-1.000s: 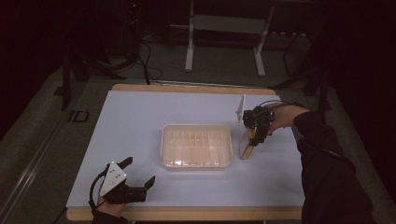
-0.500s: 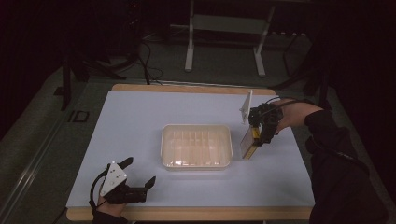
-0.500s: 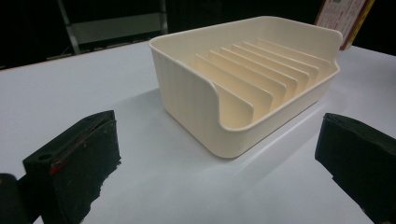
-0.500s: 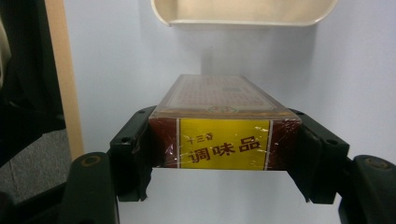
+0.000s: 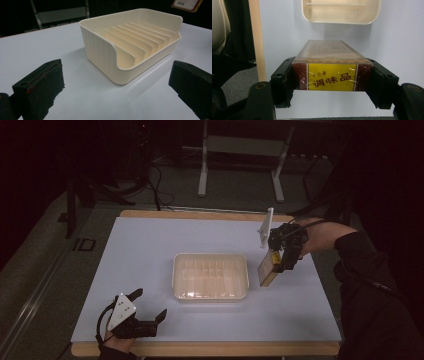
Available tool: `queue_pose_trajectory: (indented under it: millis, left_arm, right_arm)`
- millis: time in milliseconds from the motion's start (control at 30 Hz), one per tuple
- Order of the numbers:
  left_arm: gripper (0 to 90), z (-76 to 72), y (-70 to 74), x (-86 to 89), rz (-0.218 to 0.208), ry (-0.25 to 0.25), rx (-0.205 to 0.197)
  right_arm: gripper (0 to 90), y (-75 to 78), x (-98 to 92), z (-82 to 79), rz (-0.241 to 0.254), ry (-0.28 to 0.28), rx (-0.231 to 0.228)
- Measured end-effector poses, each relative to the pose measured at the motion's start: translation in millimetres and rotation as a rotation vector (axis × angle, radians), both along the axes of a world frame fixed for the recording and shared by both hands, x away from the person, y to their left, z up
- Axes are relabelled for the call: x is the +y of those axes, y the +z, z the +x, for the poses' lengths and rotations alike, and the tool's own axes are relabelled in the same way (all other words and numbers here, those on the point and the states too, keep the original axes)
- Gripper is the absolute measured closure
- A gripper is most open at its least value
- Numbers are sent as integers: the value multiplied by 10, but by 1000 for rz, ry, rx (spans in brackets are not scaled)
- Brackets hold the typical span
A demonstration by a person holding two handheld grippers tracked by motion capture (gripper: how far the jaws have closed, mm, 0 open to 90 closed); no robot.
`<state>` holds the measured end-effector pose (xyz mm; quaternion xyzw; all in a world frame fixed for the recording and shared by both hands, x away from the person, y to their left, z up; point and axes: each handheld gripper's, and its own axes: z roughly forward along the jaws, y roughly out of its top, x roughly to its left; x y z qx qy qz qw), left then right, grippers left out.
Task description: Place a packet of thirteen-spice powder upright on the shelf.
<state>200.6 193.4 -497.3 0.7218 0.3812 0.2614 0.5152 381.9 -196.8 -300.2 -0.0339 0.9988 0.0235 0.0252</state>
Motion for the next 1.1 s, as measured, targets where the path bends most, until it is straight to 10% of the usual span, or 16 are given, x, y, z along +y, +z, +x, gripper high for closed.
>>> queue_pose_trajectory:
  millis: [1100]
  left_arm:
    - [0,-6,1,-1,4,-8,-2]
  right_arm:
    - [320,136,582,-122,66,83,4]
